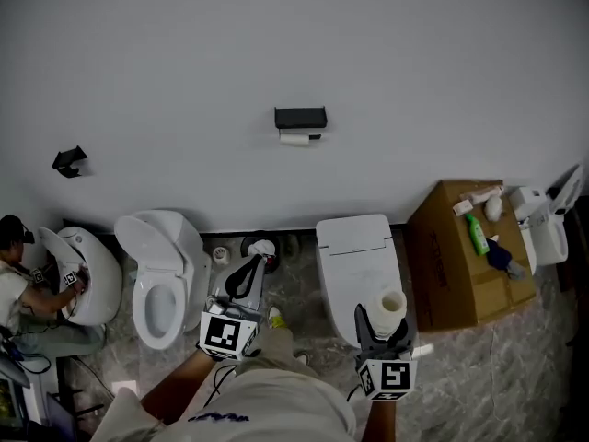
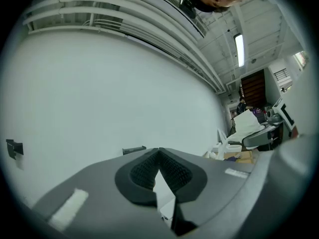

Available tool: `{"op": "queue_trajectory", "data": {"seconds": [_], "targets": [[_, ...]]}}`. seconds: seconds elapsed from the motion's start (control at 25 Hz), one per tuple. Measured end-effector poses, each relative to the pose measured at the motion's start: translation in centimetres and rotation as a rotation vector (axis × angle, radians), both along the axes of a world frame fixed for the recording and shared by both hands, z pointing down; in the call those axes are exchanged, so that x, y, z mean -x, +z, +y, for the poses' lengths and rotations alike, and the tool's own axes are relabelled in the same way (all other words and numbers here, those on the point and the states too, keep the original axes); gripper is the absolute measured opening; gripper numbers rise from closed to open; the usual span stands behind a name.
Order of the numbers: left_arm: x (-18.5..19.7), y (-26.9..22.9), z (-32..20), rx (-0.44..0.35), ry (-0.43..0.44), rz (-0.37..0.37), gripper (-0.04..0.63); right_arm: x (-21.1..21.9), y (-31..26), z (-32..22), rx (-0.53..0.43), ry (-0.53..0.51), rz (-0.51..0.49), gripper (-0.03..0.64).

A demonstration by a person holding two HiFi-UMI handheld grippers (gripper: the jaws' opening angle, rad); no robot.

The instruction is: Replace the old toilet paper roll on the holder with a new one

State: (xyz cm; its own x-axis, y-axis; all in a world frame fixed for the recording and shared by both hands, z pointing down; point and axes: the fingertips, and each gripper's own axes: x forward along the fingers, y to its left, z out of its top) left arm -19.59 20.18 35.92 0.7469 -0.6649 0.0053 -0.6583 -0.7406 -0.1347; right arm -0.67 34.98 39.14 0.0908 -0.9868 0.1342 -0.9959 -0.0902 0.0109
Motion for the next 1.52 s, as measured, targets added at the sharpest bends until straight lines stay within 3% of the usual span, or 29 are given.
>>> {"op": "queue_trajectory", "data": {"seconds": [0.24, 0.92, 1.16, 1.52], "targets": [[-0.6, -0.5, 0.8, -0.029, 0.007, -0.022, 0.017, -0.8, 0.9, 0.5, -0.001, 0.005, -0.028, 0.302], [1.0, 0.2, 0.5, 0.001, -0.065, -0.076, 0.049, -1.5, 3.6, 0.4, 0.026, 0.003, -0.113, 0.302], [0.8, 0.4, 0.3, 0.002, -0.068, -0.097, 0.093, -1.5, 4.0, 0.1, 0.031, -0.012, -0.110, 0.302], [-0.3, 0.1, -0.1, -0.013, -0.045, -0.079, 0.221, -2.2, 4.3, -0.4, 0.038, -0.008, -0.116, 0.303]]}}
